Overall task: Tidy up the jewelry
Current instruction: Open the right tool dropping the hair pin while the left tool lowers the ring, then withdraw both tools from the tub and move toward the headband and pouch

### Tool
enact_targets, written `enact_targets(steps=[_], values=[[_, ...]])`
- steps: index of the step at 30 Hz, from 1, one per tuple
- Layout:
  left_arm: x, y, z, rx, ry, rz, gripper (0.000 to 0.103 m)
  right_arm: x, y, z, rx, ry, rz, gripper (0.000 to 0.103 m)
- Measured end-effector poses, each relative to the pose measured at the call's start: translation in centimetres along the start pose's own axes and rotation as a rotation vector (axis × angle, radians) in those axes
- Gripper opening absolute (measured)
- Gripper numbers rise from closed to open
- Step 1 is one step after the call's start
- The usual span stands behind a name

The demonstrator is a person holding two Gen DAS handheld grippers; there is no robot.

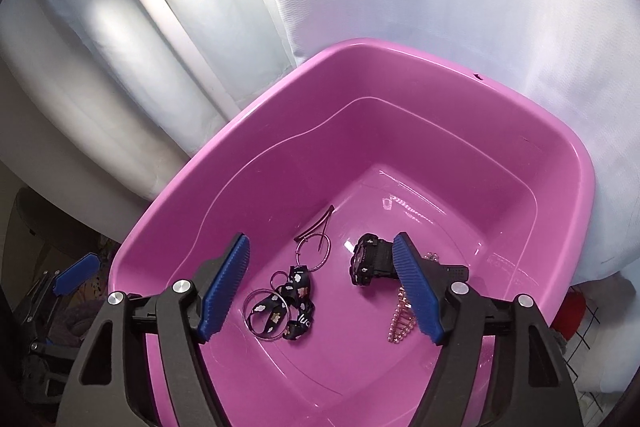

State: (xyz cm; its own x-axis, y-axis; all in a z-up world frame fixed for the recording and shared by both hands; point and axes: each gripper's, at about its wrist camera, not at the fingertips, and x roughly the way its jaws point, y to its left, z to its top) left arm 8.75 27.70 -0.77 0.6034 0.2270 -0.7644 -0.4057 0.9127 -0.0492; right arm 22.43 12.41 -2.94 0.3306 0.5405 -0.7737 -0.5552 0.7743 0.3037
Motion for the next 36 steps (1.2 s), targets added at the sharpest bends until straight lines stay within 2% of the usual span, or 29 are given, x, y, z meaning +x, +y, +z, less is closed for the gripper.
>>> enact_targets(steps=[5, 10, 16, 23, 36], values=[[-1.2, 0.5, -0.3, -0.018, -0.028, 0.012, 0.095, -1.7, 0.6, -0.9, -0.032, -0.068, -0.022, 0.080], [-2.2, 0.0, -0.7, -0.019, -0.034, 0.006, 0.095, -3.9, 0.7, -2.4, -0.036, -0.119, -0.018, 0.080], [-3.1, -1.6, -1.8, 0.000, -0.023, 0.001, 0.096, -5.2, -0.4, -3.9, -0.022, -0.114, -0.017, 0.080], [-5.2, -3.7, -2.9, 0.018, -0.042, -0.016, 0.096, -9.3, -2.2, -6.3, -0.003, -0.155, -0.020, 0.080], [-9.2, -10.3, -6.0, 0.070, -0.048, -0.087, 0.096, -15.0, -7.4, -12.2, 0.077, -0.111, -0.082, 0.080]])
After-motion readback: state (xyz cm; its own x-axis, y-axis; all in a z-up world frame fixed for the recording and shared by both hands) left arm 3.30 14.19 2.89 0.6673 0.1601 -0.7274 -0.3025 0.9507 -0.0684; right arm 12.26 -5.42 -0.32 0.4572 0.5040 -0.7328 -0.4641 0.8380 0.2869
